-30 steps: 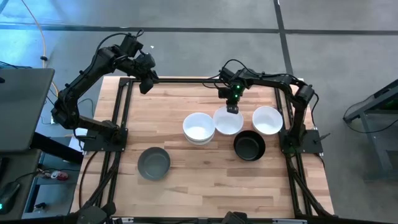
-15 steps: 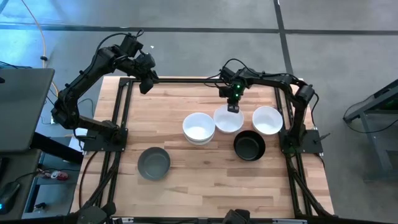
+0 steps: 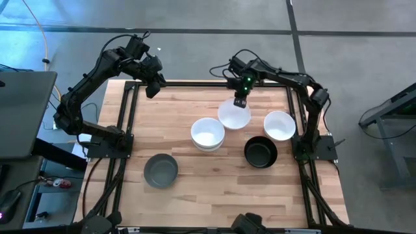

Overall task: Nest bowls inside each other
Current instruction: Stack the white bowl on top of the white bowl, then stack the dark gray bowl on top of the white bowl

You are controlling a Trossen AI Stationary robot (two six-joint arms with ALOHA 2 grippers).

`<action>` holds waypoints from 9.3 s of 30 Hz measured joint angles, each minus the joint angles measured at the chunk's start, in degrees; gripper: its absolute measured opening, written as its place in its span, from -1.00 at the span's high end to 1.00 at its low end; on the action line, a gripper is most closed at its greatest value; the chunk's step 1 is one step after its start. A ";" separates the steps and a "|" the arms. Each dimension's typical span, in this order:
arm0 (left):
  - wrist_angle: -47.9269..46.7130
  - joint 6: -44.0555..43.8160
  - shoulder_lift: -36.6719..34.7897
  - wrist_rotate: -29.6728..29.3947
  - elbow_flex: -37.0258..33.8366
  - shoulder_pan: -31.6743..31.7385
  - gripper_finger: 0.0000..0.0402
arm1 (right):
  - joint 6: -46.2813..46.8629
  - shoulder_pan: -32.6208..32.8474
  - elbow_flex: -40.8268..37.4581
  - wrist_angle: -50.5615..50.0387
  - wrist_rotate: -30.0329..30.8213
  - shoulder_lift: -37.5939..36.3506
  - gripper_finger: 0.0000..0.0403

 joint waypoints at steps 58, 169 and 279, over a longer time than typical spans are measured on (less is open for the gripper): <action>-0.10 0.02 0.00 0.23 -0.04 -2.69 0.48 | 33.53 15.32 11.94 1.40 -4.12 5.68 1.00; 13.53 -29.32 -1.38 -14.88 -35.30 -53.04 0.48 | -0.31 0.98 12.08 13.37 -20.56 -39.38 0.18; 17.62 -26.99 4.76 -15.24 -34.86 -53.94 0.72 | 2.27 1.02 11.97 10.07 -20.69 -39.57 0.18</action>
